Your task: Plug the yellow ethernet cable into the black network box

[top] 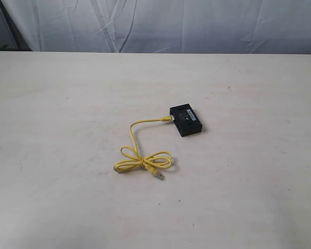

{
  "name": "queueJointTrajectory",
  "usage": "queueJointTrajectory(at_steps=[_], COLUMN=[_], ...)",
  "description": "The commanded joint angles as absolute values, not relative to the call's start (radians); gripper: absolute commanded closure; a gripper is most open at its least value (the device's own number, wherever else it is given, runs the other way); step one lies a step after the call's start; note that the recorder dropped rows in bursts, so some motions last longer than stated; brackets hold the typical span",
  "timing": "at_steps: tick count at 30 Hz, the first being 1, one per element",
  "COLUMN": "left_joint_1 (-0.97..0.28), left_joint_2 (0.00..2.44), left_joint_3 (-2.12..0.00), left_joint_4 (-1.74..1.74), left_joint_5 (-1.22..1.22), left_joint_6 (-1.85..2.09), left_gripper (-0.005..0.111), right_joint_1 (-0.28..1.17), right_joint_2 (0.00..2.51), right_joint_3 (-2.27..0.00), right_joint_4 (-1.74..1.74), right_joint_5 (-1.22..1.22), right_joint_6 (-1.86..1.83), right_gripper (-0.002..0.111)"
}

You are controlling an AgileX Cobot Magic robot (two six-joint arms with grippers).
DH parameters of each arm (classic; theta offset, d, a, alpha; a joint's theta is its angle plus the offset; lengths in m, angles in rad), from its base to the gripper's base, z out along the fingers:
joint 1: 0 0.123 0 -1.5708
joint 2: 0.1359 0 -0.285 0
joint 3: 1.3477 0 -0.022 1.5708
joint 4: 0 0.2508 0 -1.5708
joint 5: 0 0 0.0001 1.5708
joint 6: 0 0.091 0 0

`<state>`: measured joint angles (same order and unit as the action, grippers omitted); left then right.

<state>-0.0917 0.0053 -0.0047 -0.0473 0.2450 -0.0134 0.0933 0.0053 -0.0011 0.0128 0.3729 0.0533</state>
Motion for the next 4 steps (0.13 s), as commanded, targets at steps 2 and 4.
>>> queueJointTrajectory(at_steps=[2, 4], left_joint_1=[-0.091, -0.091], left_joint_2=[0.000, 0.000], left_joint_3=[0.000, 0.000], left_joint_4=[-0.047, -0.047], left_joint_5=[0.229, 0.229], left_joint_6=[-0.019, -0.019], left_gripper=[0.107, 0.107], right_joint_1=[0.094, 0.094], right_joint_2=[0.000, 0.000], right_joint_3=[0.000, 0.000], right_joint_4=[0.013, 0.013], right_joint_5=[0.366, 0.364], right_joint_6=[0.048, 0.048], right_gripper=[0.109, 0.109])
